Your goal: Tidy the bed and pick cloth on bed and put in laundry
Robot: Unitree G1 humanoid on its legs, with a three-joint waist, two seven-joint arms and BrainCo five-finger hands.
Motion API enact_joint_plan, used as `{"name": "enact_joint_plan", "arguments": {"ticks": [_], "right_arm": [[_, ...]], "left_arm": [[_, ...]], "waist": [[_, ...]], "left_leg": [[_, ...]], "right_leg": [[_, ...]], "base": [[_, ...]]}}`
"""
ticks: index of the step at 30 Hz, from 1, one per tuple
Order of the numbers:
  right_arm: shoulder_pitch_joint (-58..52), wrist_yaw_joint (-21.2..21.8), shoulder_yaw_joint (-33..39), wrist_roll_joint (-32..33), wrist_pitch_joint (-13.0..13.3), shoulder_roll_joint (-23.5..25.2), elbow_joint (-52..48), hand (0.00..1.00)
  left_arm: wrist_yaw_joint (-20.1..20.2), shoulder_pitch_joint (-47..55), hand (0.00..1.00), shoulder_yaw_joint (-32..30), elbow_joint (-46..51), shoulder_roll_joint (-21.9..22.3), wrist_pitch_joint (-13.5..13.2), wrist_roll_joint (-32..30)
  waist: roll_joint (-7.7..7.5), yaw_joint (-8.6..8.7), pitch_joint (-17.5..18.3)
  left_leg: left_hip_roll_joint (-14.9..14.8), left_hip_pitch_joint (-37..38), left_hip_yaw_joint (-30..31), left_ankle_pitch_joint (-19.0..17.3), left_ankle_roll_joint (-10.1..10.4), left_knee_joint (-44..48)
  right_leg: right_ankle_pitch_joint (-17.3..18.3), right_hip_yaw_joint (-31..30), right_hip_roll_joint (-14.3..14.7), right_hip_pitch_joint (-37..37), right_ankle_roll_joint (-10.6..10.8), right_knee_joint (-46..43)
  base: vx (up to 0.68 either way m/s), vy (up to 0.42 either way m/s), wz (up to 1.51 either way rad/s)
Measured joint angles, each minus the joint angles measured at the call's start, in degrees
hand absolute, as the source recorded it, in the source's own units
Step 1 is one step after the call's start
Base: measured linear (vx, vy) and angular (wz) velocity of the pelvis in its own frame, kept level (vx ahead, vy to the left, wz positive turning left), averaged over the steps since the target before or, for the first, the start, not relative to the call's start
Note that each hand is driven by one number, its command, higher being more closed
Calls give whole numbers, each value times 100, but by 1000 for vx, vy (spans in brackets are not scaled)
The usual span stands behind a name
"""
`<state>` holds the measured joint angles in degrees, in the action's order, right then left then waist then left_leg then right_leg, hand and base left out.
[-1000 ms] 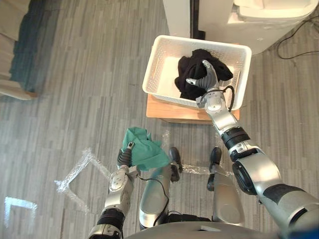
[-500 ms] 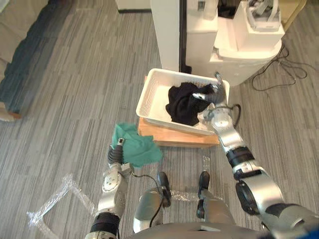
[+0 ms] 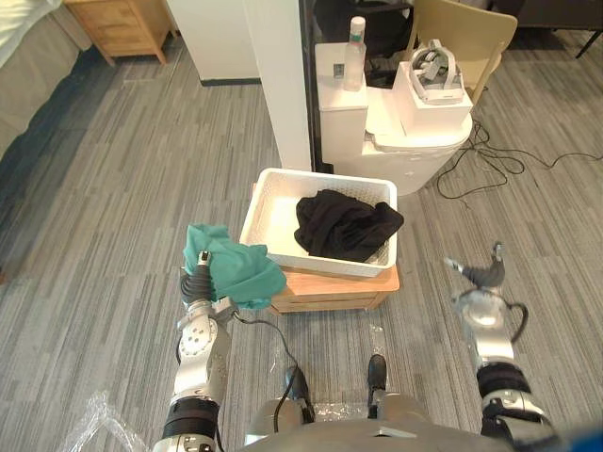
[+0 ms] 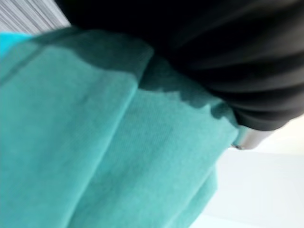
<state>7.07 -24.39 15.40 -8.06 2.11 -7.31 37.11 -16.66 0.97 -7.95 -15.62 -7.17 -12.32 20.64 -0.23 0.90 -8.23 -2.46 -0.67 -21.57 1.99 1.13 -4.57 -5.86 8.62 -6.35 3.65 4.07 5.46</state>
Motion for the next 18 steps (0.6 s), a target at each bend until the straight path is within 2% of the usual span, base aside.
{"name": "enact_joint_plan", "arguments": {"ticks": [5,11,14,18], "right_arm": [[-375,56,15,8,2,94,771,0],[-814,179,241,68,-59,283,1904,0],[-1040,307,259,122,-115,286,2101,0],[-1207,417,458,125,-156,376,2270,0]], "left_arm": [[-131,10,100,-27,185,0,-88,-126],[-282,-18,100,-276,651,-28,-228,-222],[-446,-65,100,-374,652,-124,-237,-351],[-505,-179,100,-331,652,-220,-237,-477]], "waist": [[25,130,134],[32,168,209],[86,258,318],[86,284,323]], "left_leg": [[35,60,-8,40,12,-98],[35,186,-20,12,20,-101],[48,187,-21,-6,23,-117],[46,237,-25,-7,24,-126]], "right_leg": [[7,-4,-17,-14,10,26],[14,-12,-16,-135,19,6],[21,-13,-27,-136,29,6],[25,-20,-26,-187,26,14]], "base": [[0,0,0],[0,0,0],[0,0,0],[0,0,0]]}}
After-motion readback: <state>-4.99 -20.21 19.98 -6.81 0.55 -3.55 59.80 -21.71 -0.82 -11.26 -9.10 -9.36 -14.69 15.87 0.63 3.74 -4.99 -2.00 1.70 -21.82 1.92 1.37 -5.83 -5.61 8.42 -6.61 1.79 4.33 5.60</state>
